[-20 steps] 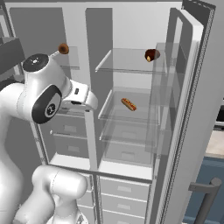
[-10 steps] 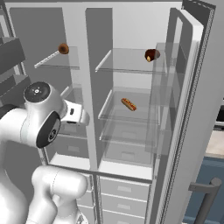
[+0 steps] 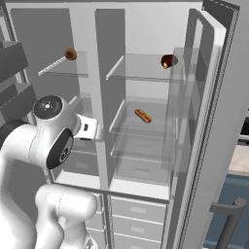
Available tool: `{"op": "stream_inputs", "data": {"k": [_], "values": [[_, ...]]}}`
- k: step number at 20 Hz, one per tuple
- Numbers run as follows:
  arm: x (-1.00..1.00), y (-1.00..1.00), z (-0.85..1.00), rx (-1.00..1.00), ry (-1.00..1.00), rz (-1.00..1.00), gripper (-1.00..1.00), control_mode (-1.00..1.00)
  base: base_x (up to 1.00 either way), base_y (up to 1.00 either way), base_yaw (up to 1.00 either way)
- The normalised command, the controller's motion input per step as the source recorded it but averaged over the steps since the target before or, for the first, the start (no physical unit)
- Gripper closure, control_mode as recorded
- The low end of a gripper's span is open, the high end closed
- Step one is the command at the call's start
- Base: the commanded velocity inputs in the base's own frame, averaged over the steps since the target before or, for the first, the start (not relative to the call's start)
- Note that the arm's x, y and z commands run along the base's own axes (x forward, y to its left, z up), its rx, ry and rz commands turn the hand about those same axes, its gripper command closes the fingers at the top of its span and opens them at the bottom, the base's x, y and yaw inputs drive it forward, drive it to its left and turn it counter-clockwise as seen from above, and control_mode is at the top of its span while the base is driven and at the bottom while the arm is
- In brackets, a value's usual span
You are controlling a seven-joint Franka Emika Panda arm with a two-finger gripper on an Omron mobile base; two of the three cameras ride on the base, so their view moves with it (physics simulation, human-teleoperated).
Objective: Pick up the frozen steak from the freezer, place it on any shelf in the fridge, and close the fridge and freezer doors when done.
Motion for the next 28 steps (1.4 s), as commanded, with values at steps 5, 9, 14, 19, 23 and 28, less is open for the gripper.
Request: {"op": "stream_inputs", "data": {"k": [5, 9, 14, 19, 23, 28], "values": [[-0.05, -0.25, 0.00, 0.00, 0.00, 0.00, -1.00, -1.00, 0.00, 0.00, 0.00], [-0.13, -0.17, 0.00, 0.00, 0.00, 0.00, -1.00, -1.00, 0.00, 0.00, 0.00], [-0.18, 0.35, 0.00, -0.01, 0.00, 0.00, -1.00, -1.00, 0.00, 0.00, 0.00], [-0.14, 0.46, 0.00, -0.04, 0.00, 0.00, -1.00, -1.00, 0.00, 0.00, 0.00], [-0.01, 0.09, 0.00, -0.01, 0.00, 0.00, -1.00, -1.00, 0.00, 0.00, 0.00], [0.00, 0.00, 0.00, 0.00, 0.00, 0.00, -1.00, -1.00, 0.00, 0.00, 0.00]]}}
